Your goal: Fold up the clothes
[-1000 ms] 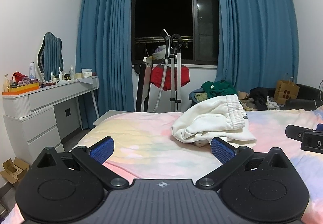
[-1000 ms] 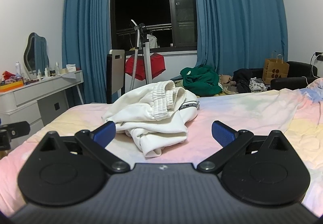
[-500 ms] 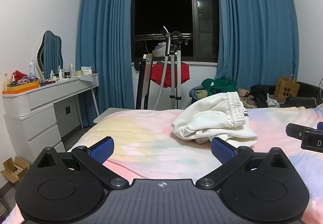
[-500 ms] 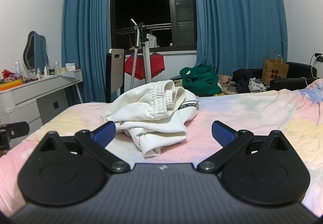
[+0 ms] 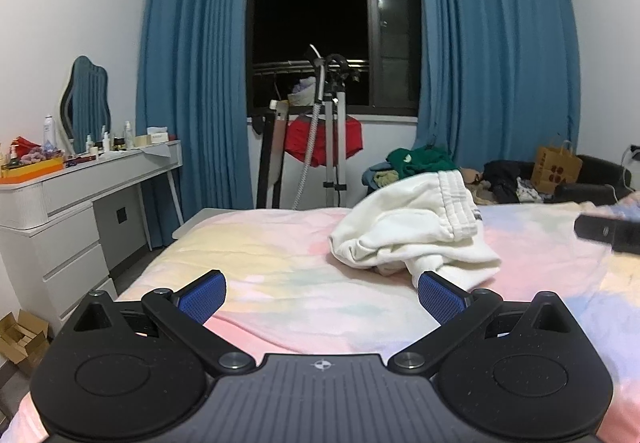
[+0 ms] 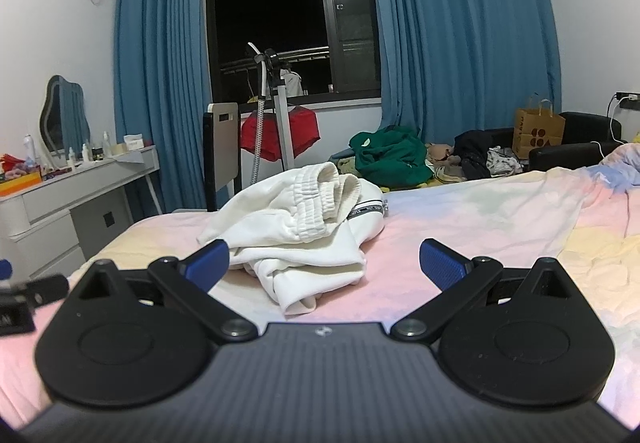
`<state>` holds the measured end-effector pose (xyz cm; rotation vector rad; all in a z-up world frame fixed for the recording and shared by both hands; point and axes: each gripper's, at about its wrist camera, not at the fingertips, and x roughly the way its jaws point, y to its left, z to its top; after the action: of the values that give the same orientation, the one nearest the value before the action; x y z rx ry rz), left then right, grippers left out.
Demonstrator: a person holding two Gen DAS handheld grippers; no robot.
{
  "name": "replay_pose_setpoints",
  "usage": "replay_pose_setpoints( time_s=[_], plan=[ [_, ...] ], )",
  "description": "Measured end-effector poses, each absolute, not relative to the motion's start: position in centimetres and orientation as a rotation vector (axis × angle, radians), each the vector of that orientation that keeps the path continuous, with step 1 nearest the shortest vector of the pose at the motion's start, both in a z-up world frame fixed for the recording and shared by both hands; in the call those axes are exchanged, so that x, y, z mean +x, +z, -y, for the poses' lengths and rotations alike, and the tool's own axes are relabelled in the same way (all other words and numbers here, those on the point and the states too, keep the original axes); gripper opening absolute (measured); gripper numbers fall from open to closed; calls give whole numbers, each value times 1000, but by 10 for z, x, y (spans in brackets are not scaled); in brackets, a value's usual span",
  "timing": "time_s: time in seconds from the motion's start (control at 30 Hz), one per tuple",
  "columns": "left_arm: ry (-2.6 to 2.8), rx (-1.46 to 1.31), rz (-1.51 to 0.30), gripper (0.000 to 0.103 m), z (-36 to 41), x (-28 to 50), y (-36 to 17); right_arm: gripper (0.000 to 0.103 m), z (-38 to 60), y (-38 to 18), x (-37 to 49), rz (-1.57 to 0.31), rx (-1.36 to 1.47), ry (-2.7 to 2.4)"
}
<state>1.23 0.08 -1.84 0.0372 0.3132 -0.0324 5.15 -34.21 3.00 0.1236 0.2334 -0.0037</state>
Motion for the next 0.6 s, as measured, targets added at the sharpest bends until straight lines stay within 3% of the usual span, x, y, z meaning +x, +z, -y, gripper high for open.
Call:
replay_pose_setpoints(
  time_s=[0.3,0.6],
  plan=[
    [-98,61,-403,102,31,83,-23,103,364,31,55,-263,161,-102],
    [-169,131,-397,99,135,230,-1,103,392,10,73,-298,212,-148]
  ],
)
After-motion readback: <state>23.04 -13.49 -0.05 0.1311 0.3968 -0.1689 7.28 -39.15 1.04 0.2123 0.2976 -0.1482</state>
